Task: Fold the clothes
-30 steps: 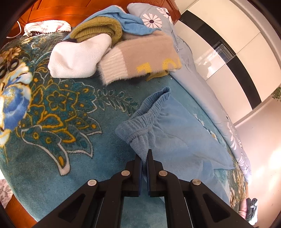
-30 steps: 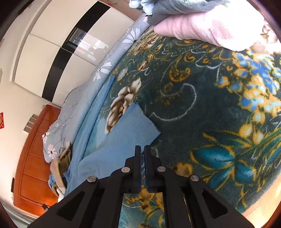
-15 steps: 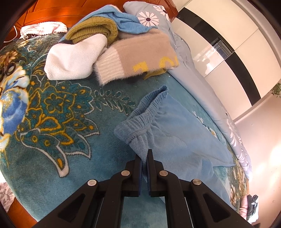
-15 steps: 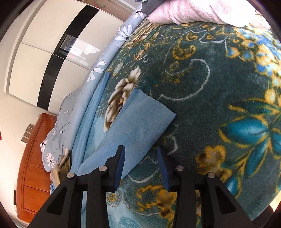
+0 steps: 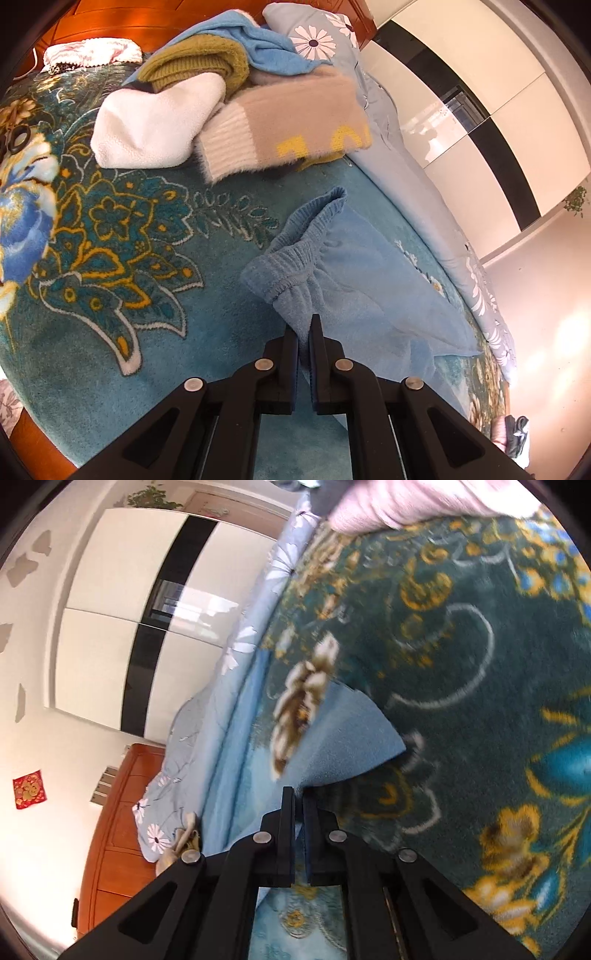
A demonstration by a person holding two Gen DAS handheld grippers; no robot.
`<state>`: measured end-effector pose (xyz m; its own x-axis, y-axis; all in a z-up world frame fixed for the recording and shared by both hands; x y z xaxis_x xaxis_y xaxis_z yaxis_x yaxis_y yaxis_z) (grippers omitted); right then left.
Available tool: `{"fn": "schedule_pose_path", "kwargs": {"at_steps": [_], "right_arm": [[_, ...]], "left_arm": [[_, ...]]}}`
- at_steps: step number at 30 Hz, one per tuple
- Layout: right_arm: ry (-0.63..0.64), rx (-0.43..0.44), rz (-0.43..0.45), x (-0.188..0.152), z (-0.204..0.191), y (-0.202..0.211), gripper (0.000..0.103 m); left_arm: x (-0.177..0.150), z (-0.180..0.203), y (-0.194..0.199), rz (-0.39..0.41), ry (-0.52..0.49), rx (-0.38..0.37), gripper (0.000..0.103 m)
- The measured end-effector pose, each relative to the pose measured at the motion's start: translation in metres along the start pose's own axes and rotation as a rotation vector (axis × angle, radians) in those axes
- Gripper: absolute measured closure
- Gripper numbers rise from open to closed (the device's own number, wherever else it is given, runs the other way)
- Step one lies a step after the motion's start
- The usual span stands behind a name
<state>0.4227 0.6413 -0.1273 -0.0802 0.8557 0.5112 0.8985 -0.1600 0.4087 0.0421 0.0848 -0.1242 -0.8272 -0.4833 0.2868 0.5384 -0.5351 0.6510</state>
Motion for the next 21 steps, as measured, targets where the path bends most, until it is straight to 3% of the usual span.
{"fn": "schedule_pose_path", "kwargs": {"at_steps": [5,10,15,21], "right_arm": [[0.093,0.039,0.026,0.041,-0.037,-0.013,0.100],[0.110,0.026,0.013,0.080,-0.056,-0.053,0.100],[0.127,0.012,-0.001,0.119,-0.075,-0.093,0.100],[0.143,-0.024,-0.063,0.163,-0.089,-0.168,0.100]], "left_arm": [[0.011,0.036,0.007,-0.006,0.001,-0.076,0.098],[0.032,0.068,0.004,-0.016,0.017,-0.094,0.098],[0.051,0.092,-0.020,-0.013,0.045,-0.068,0.098],[0.077,0.100,-0.074,0.012,0.071,0.029,0.098]]}}
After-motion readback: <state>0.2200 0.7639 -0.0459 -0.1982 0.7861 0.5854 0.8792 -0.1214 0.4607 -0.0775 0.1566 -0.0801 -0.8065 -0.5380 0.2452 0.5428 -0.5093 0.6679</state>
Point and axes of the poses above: each gripper's, at about its wrist camera, not at the fingertips, and y roughly against the way its jaws point, z to its right, x to its top, the point moved 7 cm from there along -y, roughly the way its jaws point, and after that the axes turned 15 degrees about y, right-handed, at the moved point
